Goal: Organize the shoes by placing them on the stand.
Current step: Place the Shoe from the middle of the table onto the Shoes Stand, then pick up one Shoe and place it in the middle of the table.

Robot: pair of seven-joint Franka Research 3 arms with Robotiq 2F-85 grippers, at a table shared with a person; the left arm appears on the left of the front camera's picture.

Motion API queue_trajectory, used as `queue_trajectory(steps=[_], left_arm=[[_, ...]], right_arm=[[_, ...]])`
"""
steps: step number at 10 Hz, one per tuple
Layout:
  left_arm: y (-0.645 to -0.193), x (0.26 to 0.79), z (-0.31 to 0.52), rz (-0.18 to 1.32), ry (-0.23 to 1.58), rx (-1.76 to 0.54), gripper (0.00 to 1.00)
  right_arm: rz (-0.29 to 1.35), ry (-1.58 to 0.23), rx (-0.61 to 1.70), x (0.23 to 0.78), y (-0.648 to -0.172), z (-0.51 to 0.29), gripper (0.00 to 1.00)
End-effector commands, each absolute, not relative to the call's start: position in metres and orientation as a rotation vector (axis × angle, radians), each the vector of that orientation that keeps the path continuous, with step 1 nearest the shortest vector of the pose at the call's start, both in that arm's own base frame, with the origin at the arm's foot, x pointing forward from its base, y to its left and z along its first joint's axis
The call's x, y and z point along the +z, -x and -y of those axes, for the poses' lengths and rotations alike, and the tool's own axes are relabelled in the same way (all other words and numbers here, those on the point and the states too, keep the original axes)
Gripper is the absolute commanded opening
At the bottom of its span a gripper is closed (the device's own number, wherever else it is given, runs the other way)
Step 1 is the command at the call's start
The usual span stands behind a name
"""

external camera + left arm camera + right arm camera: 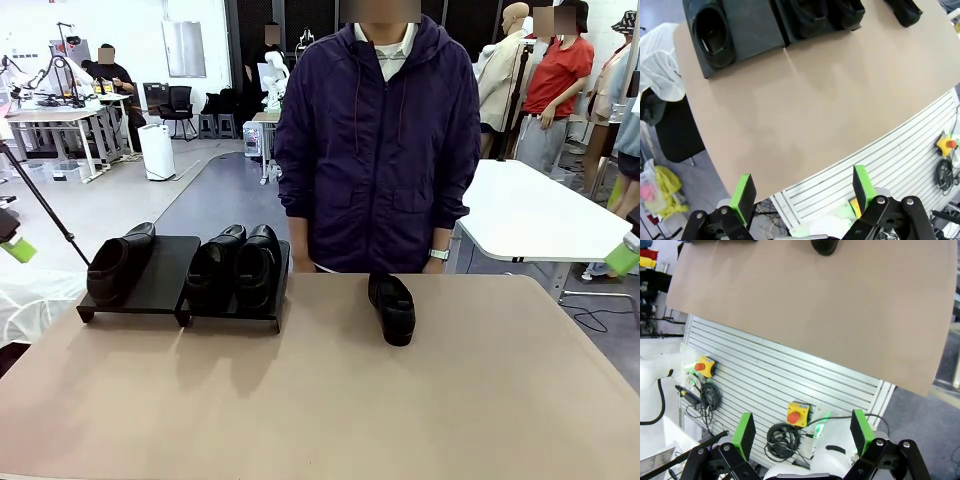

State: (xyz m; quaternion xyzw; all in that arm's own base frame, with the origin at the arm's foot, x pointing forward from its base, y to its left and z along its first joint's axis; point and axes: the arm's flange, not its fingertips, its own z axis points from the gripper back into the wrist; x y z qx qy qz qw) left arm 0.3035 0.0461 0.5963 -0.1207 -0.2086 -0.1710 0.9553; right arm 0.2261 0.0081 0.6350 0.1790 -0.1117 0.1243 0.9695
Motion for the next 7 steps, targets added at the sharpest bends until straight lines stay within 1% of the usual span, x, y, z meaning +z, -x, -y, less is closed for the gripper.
queue_trajectory(steps=[1,7], left_arm=[[-0.3034,0.6012,-0.0500,0.411,0.241,-0.338,1.00],[-0.3034,0.6012,-0.0500,0.411,0.241,-0.338,1.00]], right_arm=[[0.230,-0.381,0.277,0.6362,-0.2262,-0.0084,1.00],[0.230,-0.381,0.277,0.6362,-0.2262,-0.0084,1.00]])
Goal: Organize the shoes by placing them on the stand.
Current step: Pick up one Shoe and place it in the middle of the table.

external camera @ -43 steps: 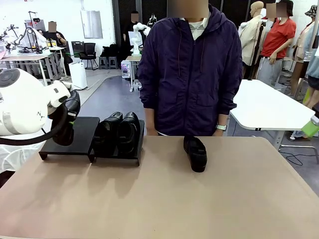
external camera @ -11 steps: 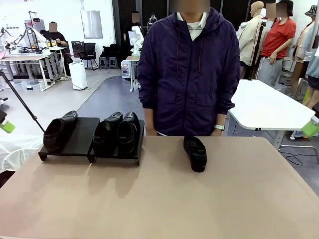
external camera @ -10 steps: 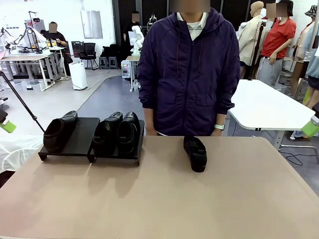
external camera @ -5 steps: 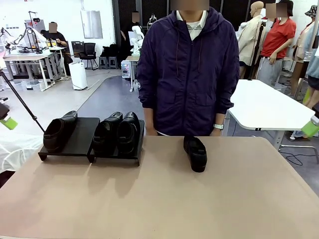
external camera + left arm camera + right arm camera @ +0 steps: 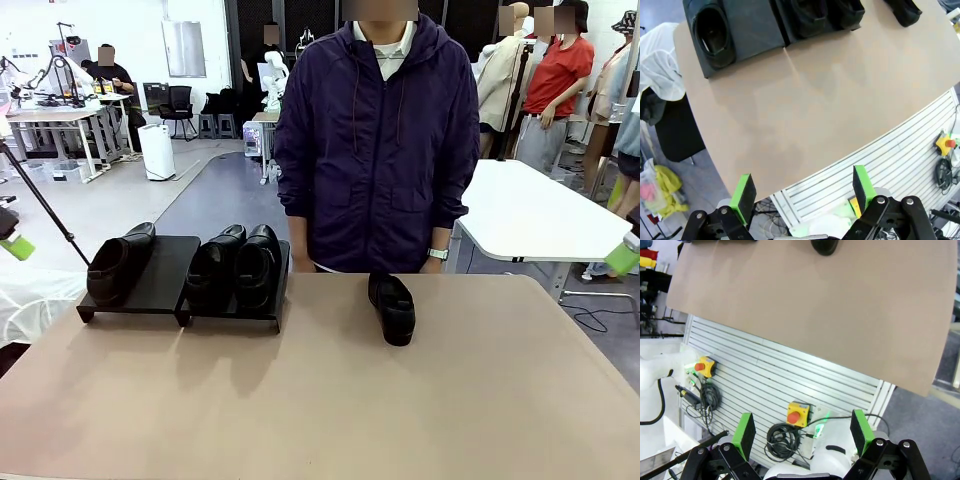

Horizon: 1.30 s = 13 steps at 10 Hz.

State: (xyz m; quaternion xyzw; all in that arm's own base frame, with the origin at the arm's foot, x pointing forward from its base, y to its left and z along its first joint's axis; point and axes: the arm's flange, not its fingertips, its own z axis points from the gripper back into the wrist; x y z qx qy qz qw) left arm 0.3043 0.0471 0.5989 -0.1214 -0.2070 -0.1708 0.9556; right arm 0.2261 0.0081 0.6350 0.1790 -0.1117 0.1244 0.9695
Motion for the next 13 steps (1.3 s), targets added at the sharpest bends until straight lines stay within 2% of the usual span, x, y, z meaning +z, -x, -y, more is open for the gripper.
queue_trajectory(steps=[1,4,6,8,9,12,13], left_arm=[[-0.303,0.601,-0.050,0.411,0.241,-0.338,1.00],[-0.303,0.601,-0.050,0.411,0.241,-0.338,1.00],[-0.303,0.601,-0.050,0.411,0.241,-0.338,1.00],[-0.303,0.601,-0.050,0.411,0.241,-0.338,1.00],[-0.303,0.601,-0.050,0.411,0.241,-0.338,1.00],[-0.303,0.601,-0.050,0.411,0.241,-0.338,1.00],[-0.303,0.601,-0.050,0.411,0.241,-0.338,1.00]], right_arm=[[0.226,-0.362,0.251,0.635,-0.226,-0.008,1.00],[0.010,-0.037,0.372,0.605,-0.349,-0.108,1.00],[0.012,0.115,0.383,0.573,-0.422,-0.163,1.00],[-0.005,0.085,0.413,0.530,-0.459,-0.211,1.00],[0.039,0.042,0.381,0.508,-0.471,-0.228,1.00],[0.237,-0.069,0.141,0.490,-0.493,-0.236,1.00],[0.212,-0.110,0.142,0.493,-0.491,-0.232,1.00]])
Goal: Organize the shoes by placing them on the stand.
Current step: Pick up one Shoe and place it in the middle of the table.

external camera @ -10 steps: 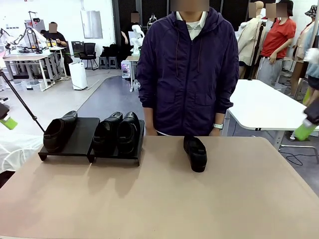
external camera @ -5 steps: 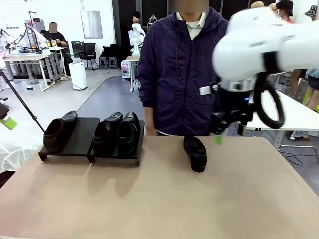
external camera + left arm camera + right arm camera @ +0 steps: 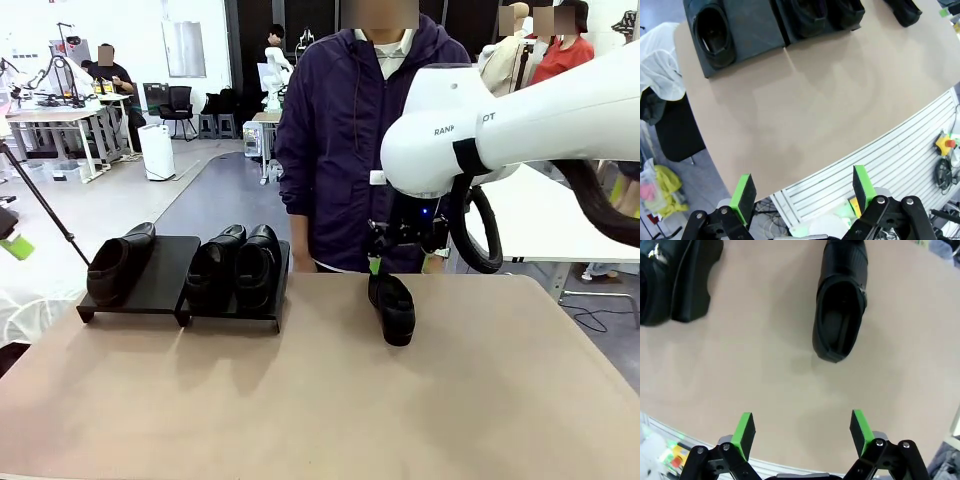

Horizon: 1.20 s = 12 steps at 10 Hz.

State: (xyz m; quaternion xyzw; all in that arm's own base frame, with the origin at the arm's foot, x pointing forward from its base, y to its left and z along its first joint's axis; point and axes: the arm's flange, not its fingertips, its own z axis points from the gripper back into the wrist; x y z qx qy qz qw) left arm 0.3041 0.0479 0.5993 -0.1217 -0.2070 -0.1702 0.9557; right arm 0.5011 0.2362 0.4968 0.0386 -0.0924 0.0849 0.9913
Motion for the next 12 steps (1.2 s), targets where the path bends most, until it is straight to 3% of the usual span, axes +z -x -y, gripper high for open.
queue_trajectory(steps=[1,4,5,8,12], left_arm=[[-0.303,0.601,-0.050,0.411,0.241,-0.338,1.00],[-0.303,0.601,-0.050,0.411,0.241,-0.338,1.00],[-0.303,0.601,-0.050,0.411,0.241,-0.338,1.00],[-0.303,0.601,-0.050,0.411,0.241,-0.338,1.00],[-0.303,0.601,-0.050,0.411,0.241,-0.338,1.00]], right_arm=[[0.150,-0.044,0.223,0.494,-0.496,-0.239,1.00],[0.173,-0.069,0.180,0.494,-0.500,-0.237,1.00],[0.183,-0.064,0.129,0.492,-0.529,-0.240,1.00],[0.223,-0.092,0.072,0.449,-0.586,-0.243,1.00],[0.218,-0.096,0.018,0.393,-0.614,-0.250,1.00]])
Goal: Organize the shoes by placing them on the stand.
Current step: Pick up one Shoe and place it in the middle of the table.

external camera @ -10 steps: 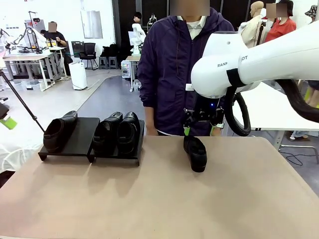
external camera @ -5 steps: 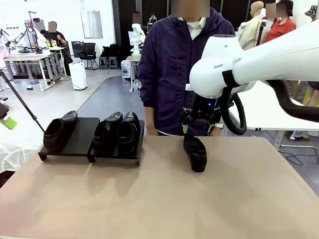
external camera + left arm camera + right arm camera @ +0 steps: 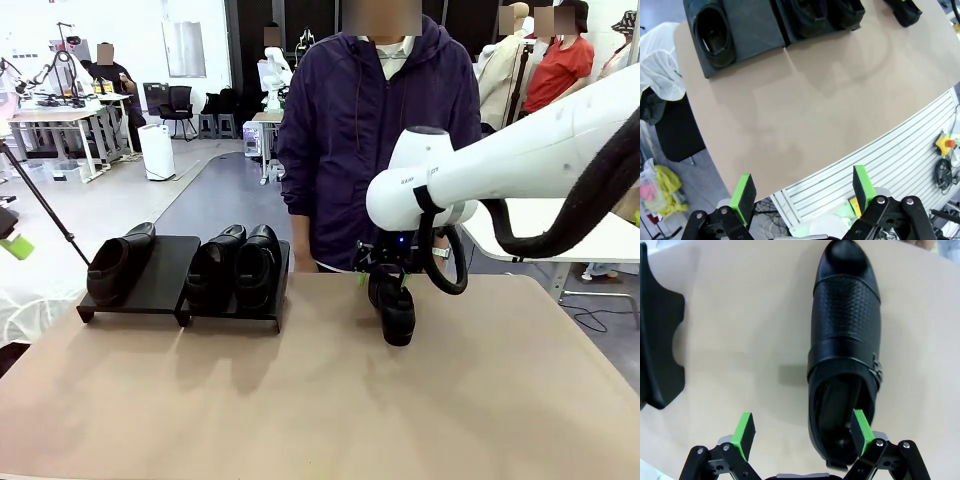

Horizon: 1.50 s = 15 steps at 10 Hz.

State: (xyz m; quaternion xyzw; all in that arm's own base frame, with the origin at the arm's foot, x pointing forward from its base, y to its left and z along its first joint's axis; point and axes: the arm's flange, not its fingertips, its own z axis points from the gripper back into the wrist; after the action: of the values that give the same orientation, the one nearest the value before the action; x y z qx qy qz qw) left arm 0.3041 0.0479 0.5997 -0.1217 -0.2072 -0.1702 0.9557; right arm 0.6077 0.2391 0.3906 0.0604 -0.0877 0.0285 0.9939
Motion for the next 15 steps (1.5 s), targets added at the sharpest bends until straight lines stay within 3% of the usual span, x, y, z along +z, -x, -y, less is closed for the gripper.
queue_trajectory(steps=[1,4,5,6,7,15], left_arm=[[-0.303,0.601,-0.050,0.411,0.241,-0.338,1.00],[-0.303,0.601,-0.050,0.411,0.241,-0.338,1.00],[-0.303,0.601,-0.050,0.411,0.241,-0.338,1.00],[-0.303,0.601,-0.050,0.411,0.241,-0.338,1.00],[-0.303,0.601,-0.050,0.411,0.241,-0.338,1.00],[-0.303,0.601,-0.050,0.411,0.241,-0.338,1.00]], right_arm=[[0.204,-0.102,0.013,0.382,-0.617,-0.250,1.00],[0.196,-0.093,0.009,0.369,-0.622,-0.249,1.00],[0.188,-0.070,0.010,0.370,-0.623,-0.250,0.83],[0.190,-0.051,0.003,0.370,-0.623,-0.250,0.23],[0.186,-0.042,0.012,0.367,-0.624,-0.251,0.00],[0.174,0.037,-0.003,0.363,-0.629,-0.252,0.00]])
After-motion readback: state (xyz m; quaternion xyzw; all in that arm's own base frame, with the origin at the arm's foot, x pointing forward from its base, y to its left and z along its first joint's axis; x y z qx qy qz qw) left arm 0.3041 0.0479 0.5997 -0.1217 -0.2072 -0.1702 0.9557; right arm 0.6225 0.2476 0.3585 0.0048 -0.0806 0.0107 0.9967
